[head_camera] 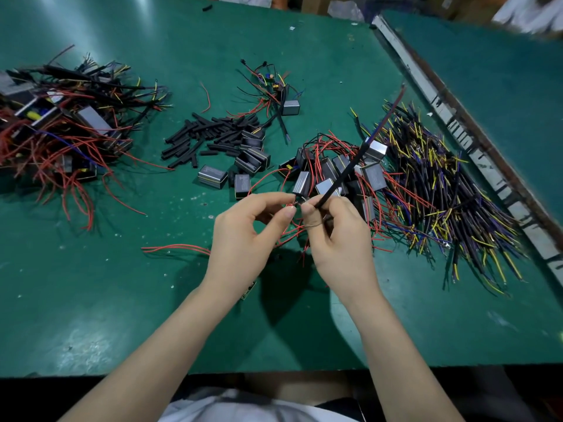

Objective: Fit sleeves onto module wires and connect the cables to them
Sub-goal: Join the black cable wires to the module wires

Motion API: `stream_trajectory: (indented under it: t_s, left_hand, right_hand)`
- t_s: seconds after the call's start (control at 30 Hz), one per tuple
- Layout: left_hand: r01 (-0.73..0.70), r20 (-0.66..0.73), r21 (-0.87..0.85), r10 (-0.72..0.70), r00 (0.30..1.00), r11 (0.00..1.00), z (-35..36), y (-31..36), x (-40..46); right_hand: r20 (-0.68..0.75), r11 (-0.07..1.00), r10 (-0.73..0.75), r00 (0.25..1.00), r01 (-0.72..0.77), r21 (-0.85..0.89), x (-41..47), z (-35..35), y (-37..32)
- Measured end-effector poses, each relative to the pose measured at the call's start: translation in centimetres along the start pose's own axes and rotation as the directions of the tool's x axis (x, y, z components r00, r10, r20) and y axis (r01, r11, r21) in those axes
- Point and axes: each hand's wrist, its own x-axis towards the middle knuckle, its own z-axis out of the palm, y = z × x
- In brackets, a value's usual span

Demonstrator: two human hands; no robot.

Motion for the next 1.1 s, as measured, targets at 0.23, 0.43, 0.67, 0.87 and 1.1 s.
stream_trajectory:
  t_s: [0.23,0.43,0.67,0.87,1.1]
  left_hand:
    - [0.049,-0.004,-0.072,-0.050,0.999,0.996,0.1,-0.2,0.2]
    - [-0.039,0.019,0.053,0.038,0.999,0.998,-0.3,0.0,0.3]
    - [-0.204,0.282,0.168,0.152,0.947,0.964,-1.3,0.7,1.9]
    - [-0.140,0.380,0.162,0.069,0.923,0.977,-1.3,0.4,2.7]
    - [0.090,0.286,0.017,-0.091,0.954,0.996,-0.6,-0.1,1.9]
  right_hand:
    - [0.038,0.999,-0.043,0.998,0.043,0.008,-0.2,0.1,0.2]
    - [0.137,0.991,-0.081,0.987,0.095,-0.095,0.2,-0.5,0.3]
    - [0.299,0.949,-0.203,0.932,0.263,-0.174,1.9,-2.6,0.6]
    - [0.255,0.957,-0.231,0.939,0.266,-0.112,2.0,-2.2,0.8]
    - [0.141,0.986,-0.165,0.976,0.166,0.009,1.7,-1.3,1.5]
